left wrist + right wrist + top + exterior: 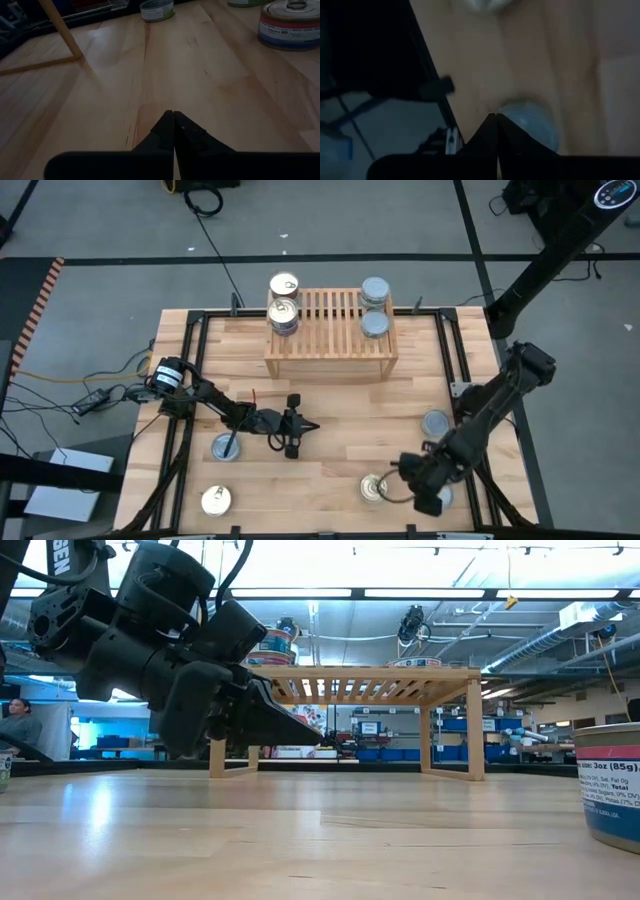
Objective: Stack canned seafood by type on shelf
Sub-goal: Stack the green tuna can on the green tuna can on the shelf
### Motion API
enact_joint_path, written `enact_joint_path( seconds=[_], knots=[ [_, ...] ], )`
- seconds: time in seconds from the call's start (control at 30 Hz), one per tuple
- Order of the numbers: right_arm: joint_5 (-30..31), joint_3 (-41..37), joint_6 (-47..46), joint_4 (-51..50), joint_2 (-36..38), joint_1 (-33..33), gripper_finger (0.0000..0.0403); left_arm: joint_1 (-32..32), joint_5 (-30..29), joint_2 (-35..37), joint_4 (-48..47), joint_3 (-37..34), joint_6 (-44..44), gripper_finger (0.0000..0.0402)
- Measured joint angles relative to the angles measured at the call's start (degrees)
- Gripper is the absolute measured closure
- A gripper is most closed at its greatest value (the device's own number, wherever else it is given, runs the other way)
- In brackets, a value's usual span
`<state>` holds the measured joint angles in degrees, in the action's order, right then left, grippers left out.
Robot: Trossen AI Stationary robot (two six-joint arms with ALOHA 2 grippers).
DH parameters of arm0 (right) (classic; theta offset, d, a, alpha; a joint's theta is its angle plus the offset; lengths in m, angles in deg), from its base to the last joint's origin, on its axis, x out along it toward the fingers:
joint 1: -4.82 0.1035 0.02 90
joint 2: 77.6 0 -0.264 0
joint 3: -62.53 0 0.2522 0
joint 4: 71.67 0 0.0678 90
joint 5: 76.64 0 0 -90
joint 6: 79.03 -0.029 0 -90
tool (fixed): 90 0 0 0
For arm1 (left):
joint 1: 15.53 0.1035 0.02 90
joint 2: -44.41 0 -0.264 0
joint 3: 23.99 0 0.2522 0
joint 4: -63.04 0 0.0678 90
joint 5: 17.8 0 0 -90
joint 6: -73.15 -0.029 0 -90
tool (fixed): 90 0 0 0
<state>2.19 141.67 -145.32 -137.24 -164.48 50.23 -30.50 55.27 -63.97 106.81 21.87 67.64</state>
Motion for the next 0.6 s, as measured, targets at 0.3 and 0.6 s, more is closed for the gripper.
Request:
enact_joint_path(
  seconds=[0.3, 0.6],
  knots=[
    [-2.43, -1.96, -2.37, 2.43, -7.03, 4.60, 0.0398, 1.49, -0.02, 0.00, 0.51, 0.00, -1.98, 0.0397],
    [-2.29, -1.99, 3.03, 1.15, -11.62, 4.70, 0.0398, 1.84, -0.13, 0.00, 0.47, 0.00, -2.04, 0.0397]
  ],
)
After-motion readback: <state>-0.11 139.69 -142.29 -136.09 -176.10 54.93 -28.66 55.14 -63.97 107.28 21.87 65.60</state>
